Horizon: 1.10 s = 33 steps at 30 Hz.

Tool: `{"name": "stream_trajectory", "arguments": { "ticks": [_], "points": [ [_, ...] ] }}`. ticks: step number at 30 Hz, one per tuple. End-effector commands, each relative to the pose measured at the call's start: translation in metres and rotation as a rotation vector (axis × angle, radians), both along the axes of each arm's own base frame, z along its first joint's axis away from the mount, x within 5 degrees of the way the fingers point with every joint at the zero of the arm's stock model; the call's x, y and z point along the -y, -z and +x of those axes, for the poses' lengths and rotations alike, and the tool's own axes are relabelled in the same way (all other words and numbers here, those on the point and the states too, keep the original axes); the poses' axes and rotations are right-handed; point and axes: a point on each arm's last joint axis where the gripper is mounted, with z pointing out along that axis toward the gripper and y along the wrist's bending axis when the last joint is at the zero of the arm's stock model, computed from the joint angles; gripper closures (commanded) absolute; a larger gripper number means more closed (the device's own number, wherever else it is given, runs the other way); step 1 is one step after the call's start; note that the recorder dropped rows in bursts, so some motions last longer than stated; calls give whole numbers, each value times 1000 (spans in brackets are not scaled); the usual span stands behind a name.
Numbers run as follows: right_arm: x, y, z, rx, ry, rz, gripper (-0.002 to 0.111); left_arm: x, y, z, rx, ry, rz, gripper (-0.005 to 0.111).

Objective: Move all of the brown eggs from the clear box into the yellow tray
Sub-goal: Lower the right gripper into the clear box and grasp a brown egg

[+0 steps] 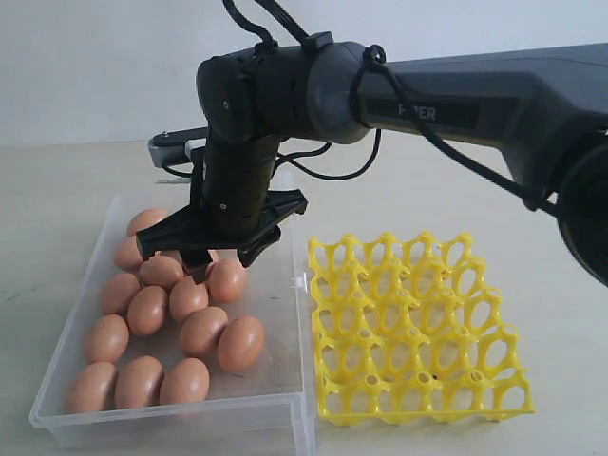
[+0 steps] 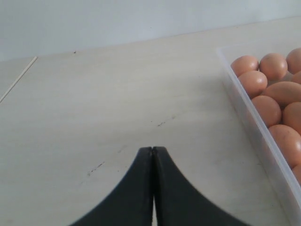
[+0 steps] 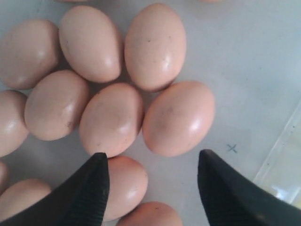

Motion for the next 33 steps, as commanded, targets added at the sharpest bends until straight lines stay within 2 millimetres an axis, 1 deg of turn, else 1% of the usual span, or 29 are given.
{"name": "stream_trajectory", "arguments": {
  "ticks": [1, 4, 7, 12, 17, 22, 25, 27, 28, 30, 33],
  "points": [
    [1, -1, 11, 40, 24, -7, 49, 0, -2, 0, 19, 6, -6, 107],
    [2, -3, 17, 52, 48, -5, 45, 0, -2, 0, 19, 6, -6, 107],
    [5, 1, 21, 59, 59, -19, 46, 0, -2, 0, 19, 6, -6, 107],
    [3, 9, 23, 60, 59, -18, 46, 0, -2, 0, 19, 6, -6, 107],
    [0, 23, 26, 64, 60, -13, 46, 0, -2, 0, 19, 6, -6, 107],
    [-2, 43, 25, 11, 68, -31, 46, 0, -2, 0, 19, 6, -6, 107],
    [-3, 51, 26, 1, 67, -36, 47, 0, -2, 0, 19, 6, -6, 107],
    [-6, 51, 26, -12, 74, -22, 54, 0, -2, 0, 19, 6, -6, 107],
    [-6, 50, 27, -6, 75, -16, 61, 0, -2, 0, 19, 6, -6, 107],
    [-7, 47, 28, 5, 74, -8, 76, 0, -2, 0, 19, 6, -6, 107],
    [-9, 42, 30, 11, 72, -1, 106, 0, -2, 0, 19, 6, -6, 107]
  ]
}}
